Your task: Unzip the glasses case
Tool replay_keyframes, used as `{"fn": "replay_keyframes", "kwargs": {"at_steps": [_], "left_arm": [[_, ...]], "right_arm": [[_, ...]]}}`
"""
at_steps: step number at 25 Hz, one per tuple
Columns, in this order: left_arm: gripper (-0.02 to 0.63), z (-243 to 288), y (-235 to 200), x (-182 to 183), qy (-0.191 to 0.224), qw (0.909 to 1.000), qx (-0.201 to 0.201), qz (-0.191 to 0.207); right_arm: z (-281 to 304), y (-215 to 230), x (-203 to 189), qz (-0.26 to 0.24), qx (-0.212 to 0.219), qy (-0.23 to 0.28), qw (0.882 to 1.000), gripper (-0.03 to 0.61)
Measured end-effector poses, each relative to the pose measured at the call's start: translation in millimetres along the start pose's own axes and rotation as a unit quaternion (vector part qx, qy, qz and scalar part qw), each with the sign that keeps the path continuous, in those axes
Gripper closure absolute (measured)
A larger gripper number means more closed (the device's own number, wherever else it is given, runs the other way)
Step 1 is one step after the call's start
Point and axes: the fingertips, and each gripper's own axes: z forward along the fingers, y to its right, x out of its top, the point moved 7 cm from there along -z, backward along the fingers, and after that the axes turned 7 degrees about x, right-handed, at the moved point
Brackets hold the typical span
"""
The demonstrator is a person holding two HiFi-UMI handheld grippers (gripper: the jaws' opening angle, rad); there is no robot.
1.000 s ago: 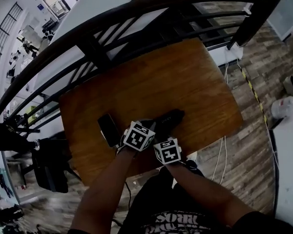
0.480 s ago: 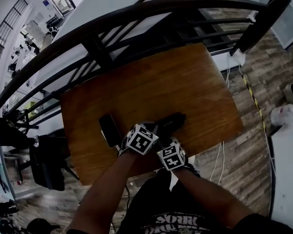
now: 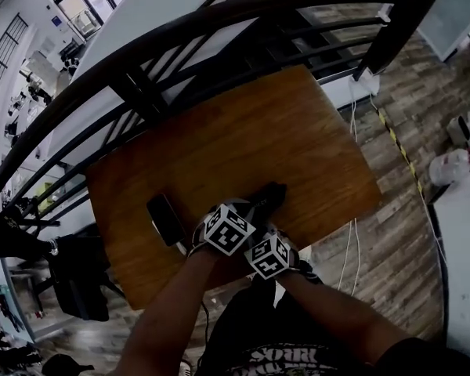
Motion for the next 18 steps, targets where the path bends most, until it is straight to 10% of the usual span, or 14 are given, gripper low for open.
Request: {"fn": "replay_keyframes", "kwargs": {"at_steps": [16,18], "left_arm": [[0.611,-5,-6,-4,-0.007,0.9958,-0.065,-0.065],[0.611,-3,-6,-3,-0.008,0.996,-0.067,-0.059]], "right_arm": [[-6,-6,-5,0.036,0.035,0.012,0.999,0.58],[-2,-10,-3,0.056,0.038,0.013,0.998,0.486]]}}
